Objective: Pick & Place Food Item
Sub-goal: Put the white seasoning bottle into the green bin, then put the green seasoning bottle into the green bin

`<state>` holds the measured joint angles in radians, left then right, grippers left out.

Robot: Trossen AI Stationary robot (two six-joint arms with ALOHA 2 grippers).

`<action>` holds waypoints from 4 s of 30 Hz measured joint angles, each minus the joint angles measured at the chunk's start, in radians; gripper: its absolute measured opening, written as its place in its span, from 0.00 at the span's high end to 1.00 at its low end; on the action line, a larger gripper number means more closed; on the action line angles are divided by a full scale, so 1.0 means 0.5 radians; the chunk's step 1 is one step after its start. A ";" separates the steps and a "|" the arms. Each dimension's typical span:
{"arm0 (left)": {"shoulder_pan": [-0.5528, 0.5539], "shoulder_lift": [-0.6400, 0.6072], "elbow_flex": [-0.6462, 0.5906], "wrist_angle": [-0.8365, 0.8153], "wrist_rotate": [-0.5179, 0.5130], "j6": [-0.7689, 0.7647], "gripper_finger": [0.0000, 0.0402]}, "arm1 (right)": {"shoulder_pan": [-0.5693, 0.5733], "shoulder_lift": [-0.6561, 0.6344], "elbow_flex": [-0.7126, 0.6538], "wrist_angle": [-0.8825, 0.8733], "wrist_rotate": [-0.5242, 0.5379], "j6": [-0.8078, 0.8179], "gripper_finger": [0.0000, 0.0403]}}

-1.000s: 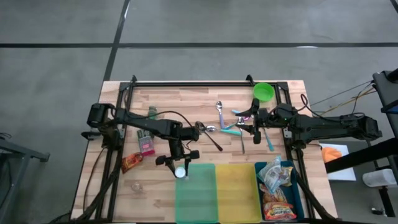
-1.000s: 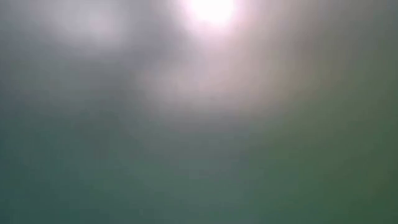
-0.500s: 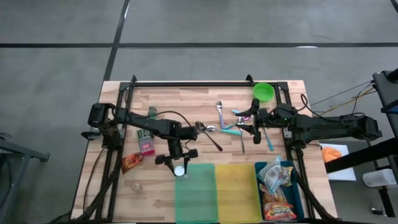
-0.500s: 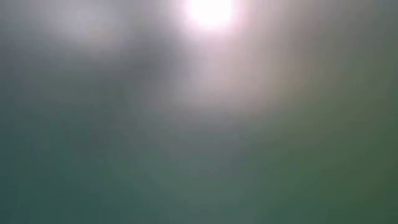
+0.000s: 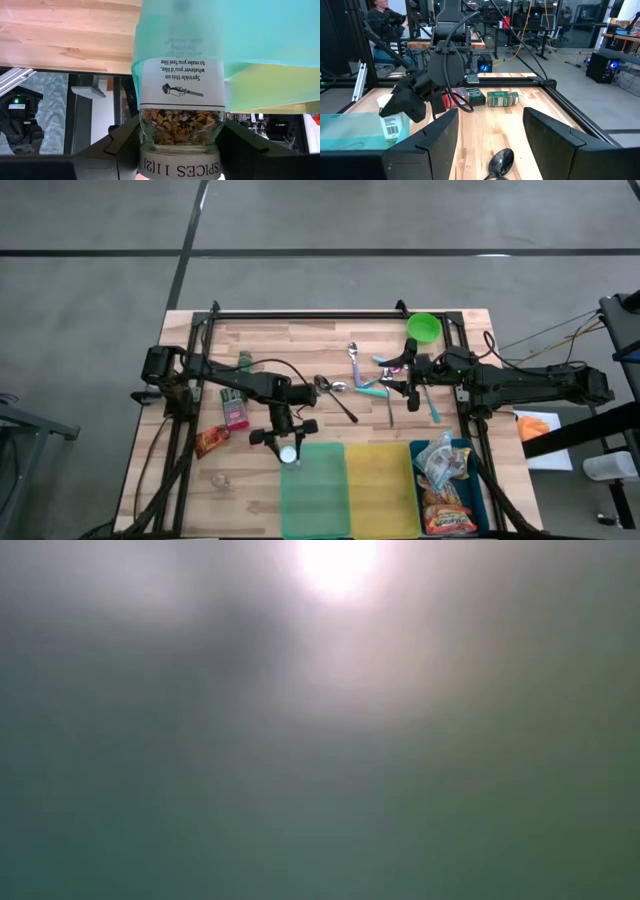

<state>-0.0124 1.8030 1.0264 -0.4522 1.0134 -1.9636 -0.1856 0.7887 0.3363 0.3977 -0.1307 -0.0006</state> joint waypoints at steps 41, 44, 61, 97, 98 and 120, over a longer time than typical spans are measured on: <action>-0.018 -0.129 0.051 0.042 0.069 -0.073 0.17 | -0.001 0.000 0.000 0.001 0.000 0.000 0.45; -0.040 -0.248 0.083 -0.077 -0.068 -0.119 0.17 | -0.001 0.000 0.000 -0.001 0.001 0.001 0.45; -0.035 -0.953 0.133 -1.202 -1.387 0.222 0.17 | 0.000 0.000 0.000 -0.002 0.001 0.000 0.45; 1.672 -0.554 0.093 -1.371 -1.747 2.434 0.18 | -0.001 0.000 0.000 -0.002 0.001 0.000 0.45; 1.687 -0.480 0.133 -1.387 -1.746 2.485 0.18 | -0.001 0.000 0.000 -0.002 0.000 0.001 0.45; 1.996 0.511 0.860 -1.863 -1.713 3.022 0.18 | 0.000 0.000 0.000 -0.001 0.000 0.000 0.45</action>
<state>0.9856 2.0584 1.4563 -1.3836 0.1567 -0.4526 -0.1856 0.7887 0.3363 0.3972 -0.1305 -0.0006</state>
